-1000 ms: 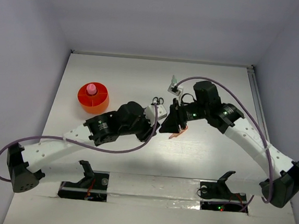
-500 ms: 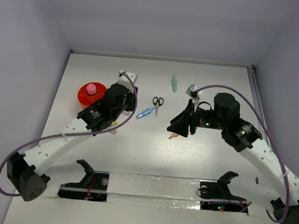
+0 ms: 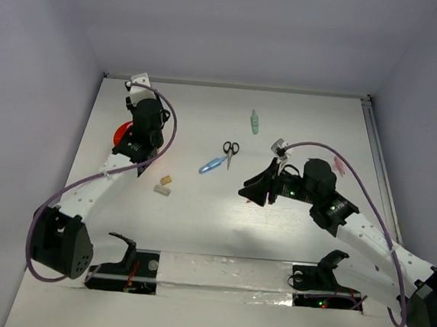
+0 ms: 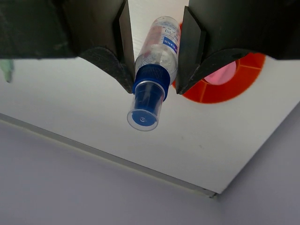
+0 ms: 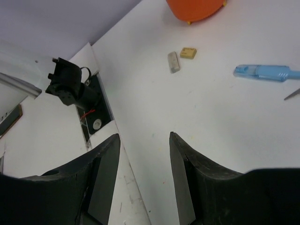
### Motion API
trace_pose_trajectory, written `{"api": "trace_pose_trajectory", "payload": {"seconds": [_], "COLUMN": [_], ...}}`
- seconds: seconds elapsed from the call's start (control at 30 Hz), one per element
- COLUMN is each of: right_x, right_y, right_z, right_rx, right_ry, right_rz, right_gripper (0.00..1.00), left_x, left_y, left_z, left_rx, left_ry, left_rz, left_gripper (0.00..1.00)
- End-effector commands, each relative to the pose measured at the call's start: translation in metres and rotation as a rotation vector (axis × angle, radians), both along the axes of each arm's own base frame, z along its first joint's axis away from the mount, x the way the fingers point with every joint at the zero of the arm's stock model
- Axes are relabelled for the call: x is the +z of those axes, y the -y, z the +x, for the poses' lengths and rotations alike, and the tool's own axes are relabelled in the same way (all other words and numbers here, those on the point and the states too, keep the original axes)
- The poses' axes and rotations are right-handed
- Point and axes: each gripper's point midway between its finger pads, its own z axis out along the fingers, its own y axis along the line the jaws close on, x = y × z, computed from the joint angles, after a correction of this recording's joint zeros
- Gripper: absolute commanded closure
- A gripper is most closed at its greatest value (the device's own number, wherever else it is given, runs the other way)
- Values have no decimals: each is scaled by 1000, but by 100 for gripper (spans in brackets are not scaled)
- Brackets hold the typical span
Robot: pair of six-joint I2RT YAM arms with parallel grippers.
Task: Sort the stationery into containers
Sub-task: Place the stationery in the storage box.
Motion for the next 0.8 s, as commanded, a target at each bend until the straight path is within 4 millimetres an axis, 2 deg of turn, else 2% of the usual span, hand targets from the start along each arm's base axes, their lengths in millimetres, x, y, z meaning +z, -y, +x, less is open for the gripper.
{"api": "trace_pose_trajectory", "payload": {"seconds": [0.0,0.17,0.3,0.37,0.5,0.77], "right_x": [40,38,39,40,40,41], "right_y": [-3,1,-1,-2,-1,1], "right_z": [10,5,0,-2,-4,-1], "right_rx": [-30,-26,5,15,21,-1], "right_ry": [144,160,167,167,167,176], "right_rz": [131,145,160,165,171,165], "right_gripper": [48,48,48,48,48,48], "left_x": [22,6,-13,-13,-28,-49], "left_y": [-25,-39,-38,-38,-45,-58], "left_z": [24,37,50,54,65,70], "left_rx": [90,129,134,140,161,195], "left_ry": [108,108,85,99,77,63], "left_rz": [2,35,41,48,73,67], "left_gripper": [100,100,100,100,100,100]}}
